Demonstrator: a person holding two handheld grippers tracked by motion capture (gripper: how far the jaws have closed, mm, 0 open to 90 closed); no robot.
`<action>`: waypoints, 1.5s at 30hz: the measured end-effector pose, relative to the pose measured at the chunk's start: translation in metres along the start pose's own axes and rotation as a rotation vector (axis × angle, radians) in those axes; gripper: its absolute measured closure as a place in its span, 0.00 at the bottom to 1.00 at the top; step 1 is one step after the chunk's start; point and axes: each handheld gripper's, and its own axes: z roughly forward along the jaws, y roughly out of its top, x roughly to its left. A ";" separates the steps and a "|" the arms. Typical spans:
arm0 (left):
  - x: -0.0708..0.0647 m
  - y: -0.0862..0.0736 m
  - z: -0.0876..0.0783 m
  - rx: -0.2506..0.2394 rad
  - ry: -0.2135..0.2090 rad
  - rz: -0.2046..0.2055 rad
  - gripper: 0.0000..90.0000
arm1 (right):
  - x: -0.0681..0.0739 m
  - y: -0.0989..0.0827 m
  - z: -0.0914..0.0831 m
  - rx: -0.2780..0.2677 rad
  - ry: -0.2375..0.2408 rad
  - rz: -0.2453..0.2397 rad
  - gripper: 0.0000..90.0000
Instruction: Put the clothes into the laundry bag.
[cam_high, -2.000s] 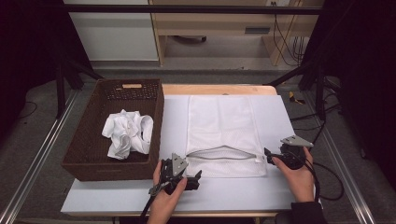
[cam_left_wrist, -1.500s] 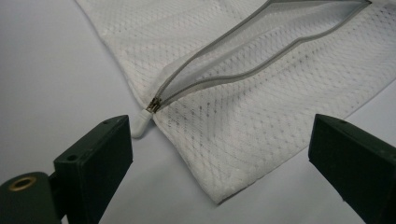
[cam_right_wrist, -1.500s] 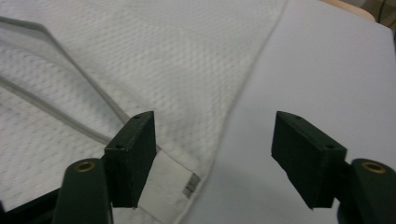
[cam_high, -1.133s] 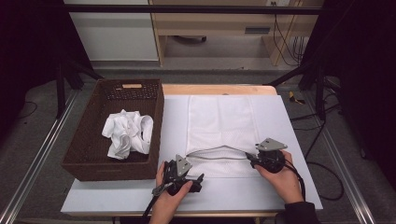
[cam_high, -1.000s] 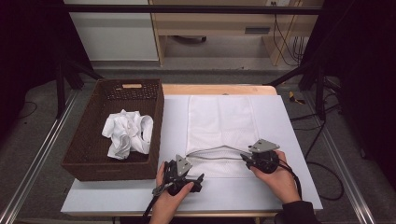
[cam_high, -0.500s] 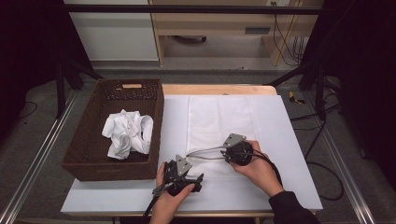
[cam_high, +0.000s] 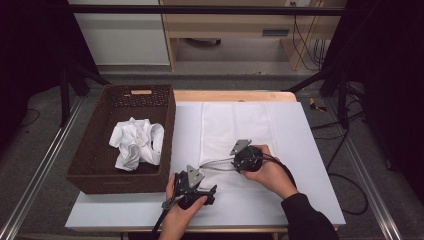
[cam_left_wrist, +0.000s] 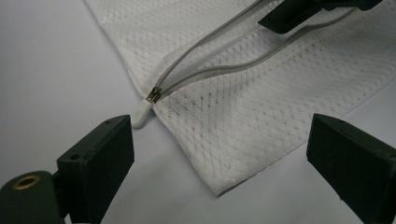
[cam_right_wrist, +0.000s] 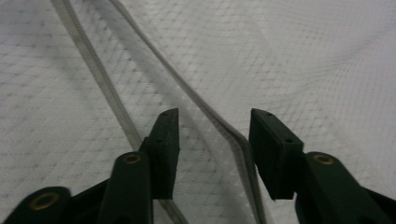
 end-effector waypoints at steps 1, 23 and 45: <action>0.000 0.000 0.000 0.001 0.000 -0.003 0.09 | 0.002 0.000 0.000 -0.005 0.007 0.005 0.64; 0.003 0.001 0.000 0.012 0.007 -0.020 0.09 | 0.012 -0.005 -0.012 -0.039 -0.057 0.076 0.99; 0.003 0.005 -0.004 0.007 0.005 -0.022 0.10 | 0.000 0.006 -0.037 -0.190 -0.160 0.114 0.99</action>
